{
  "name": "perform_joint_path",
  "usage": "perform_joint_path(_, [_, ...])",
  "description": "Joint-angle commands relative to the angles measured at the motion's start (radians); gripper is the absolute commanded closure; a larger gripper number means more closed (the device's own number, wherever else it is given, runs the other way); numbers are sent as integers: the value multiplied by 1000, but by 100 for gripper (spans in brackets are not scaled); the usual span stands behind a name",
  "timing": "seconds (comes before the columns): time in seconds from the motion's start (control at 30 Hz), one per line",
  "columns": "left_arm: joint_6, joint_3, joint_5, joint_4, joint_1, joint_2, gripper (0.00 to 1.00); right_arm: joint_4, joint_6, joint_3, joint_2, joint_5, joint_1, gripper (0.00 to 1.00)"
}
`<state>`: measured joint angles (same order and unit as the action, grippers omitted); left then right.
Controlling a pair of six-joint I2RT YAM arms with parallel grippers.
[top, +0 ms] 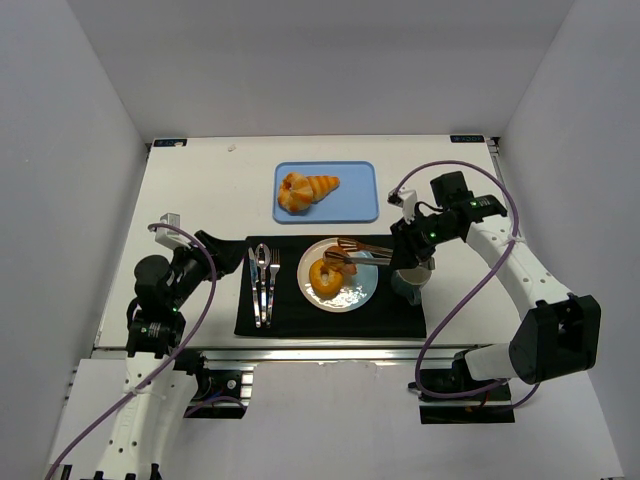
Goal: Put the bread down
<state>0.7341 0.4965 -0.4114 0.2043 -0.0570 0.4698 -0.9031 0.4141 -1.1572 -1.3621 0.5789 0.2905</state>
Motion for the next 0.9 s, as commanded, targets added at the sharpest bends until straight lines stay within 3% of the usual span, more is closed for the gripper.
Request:
perform_joint_path(0.0, [2,7,-4,-9,2,3,16,33,-24,-53,21,25,2,48])
perform_joint_path(0.33, [-1,7,-6,-9,0,6,16,64,-49,-78,15,24,-4,47])
perform_joint_path(0.57, [-2,8,-6,-9,0,6,16,121,-116,-113,3,48,-39,51])
perform_joint_path(0.77, [-2,11,-4,-9,0,6,16,185,-185,-176,-34,78,-155,57])
perform_joint_path(0.87, [-1,10,-6,-19,2,10,16,254,-273,-185,-52,90,-276,62])
